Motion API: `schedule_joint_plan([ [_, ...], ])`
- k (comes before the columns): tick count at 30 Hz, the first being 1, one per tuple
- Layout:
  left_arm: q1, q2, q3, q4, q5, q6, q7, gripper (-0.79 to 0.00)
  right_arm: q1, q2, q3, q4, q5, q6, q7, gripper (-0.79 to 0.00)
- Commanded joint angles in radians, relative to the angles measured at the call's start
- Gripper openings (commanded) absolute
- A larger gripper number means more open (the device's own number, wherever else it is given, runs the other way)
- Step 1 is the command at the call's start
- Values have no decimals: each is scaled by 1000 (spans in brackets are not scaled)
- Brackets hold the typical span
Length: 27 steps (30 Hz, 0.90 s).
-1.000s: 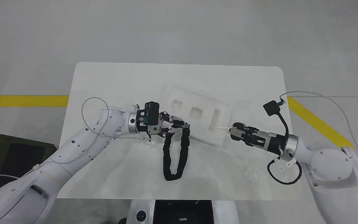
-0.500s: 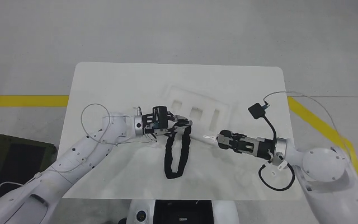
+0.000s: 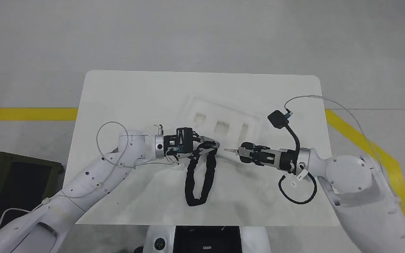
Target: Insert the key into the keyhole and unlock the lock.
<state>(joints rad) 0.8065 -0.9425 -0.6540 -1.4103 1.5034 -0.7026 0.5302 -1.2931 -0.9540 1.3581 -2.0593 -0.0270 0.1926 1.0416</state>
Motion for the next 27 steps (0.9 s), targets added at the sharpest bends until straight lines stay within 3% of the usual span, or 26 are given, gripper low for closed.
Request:
schedule_joint_plan([
  [1, 0, -2, -1, 3, -1, -1, -4, -785, 16, -1, -15, 7, -4, 12, -2, -785],
  [27, 0, -2, -1, 3, -1, -1, -4, -785, 81, -6, -97, 32, -90, 37, -27, -785],
])
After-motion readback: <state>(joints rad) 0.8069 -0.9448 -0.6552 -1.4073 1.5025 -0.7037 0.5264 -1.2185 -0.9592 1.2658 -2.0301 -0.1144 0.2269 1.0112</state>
